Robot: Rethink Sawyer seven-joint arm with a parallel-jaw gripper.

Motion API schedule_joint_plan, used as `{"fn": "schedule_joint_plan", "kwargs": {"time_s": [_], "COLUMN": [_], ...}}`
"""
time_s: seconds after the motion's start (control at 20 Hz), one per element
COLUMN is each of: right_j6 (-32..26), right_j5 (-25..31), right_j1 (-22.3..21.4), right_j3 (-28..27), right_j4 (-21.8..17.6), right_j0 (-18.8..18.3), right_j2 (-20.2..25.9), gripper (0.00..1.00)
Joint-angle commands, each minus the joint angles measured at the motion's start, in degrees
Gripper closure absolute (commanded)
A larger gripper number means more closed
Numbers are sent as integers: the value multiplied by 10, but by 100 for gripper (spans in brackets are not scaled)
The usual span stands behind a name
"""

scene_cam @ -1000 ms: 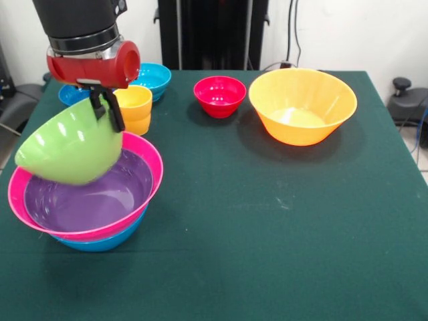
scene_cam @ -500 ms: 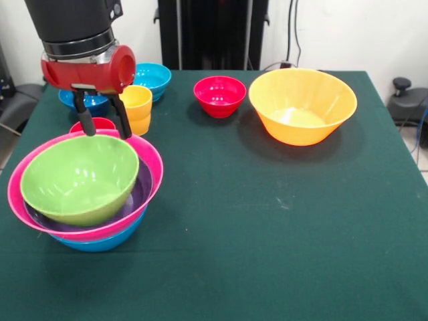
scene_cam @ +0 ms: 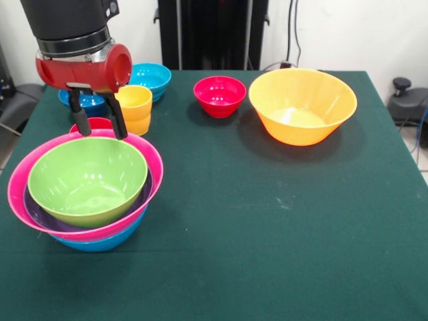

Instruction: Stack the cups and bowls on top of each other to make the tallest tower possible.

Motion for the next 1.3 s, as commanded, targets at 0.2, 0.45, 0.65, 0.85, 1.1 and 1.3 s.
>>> {"fn": "schedule_joint_plan", "kwargs": {"time_s": [0.2,0.45,0.65,0.85,1.1,1.3], "right_j6": [-65,-34,-18,5,59,96], "right_j5": [33,55,67,59,44,30], "right_j1": [-46,-87,-106,-115,-127,-131], "right_j3": [30,44,48,50,62,65], "right_j4": [0,18,30,32,37,43], "right_j0": [35,58,74,99,142,176], "right_j2": [11,4,-7,-22,-52,-79], "gripper": [0,0,0,0,0,0]}}
